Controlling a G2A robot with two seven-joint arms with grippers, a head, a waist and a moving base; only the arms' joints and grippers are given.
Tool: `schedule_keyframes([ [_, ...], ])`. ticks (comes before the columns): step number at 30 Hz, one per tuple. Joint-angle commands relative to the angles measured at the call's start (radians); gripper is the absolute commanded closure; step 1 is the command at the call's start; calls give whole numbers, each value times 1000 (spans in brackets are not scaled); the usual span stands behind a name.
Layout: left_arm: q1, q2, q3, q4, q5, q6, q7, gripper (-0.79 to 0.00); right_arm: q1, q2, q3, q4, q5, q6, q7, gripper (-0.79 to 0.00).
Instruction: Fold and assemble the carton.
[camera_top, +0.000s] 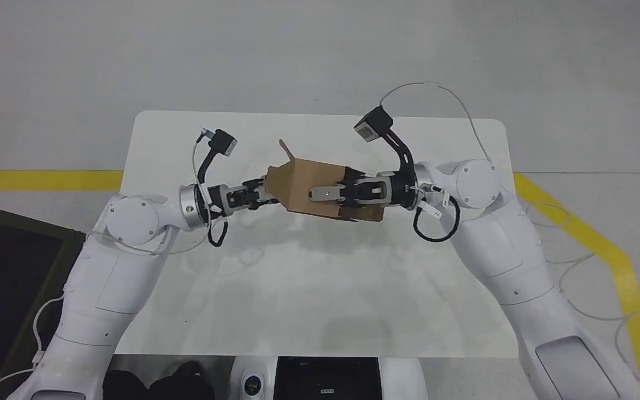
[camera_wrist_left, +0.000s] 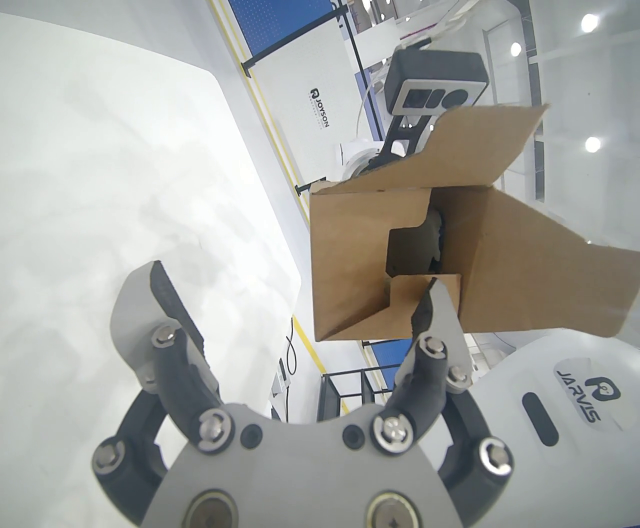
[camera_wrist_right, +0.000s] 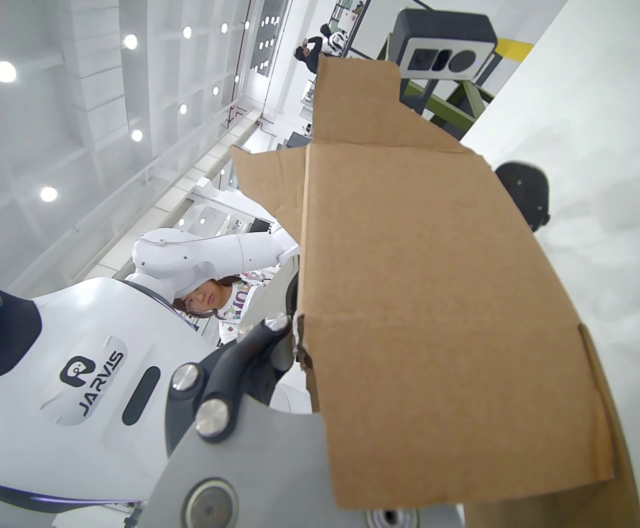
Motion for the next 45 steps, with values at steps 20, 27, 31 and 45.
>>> schedule_keyframes([
  [20, -8, 10, -56, 86, 10, -12, 29, -785, -25, 12, -42, -45, -45, 67, 147, 0],
  [27, -1, 8, -34, 71, 16, -11, 20, -785, -15, 8, -67, -65, -43, 76, 156, 0],
  [31, -2, 7, -19, 57, 19, -13, 10, -785, -5, 4, -77, -57, -33, 72, 141, 0],
  [45, 27, 11, -15, 44, -5, -8, -23, -785, 2, 5, -52, -17, -16, 61, 94, 0],
])
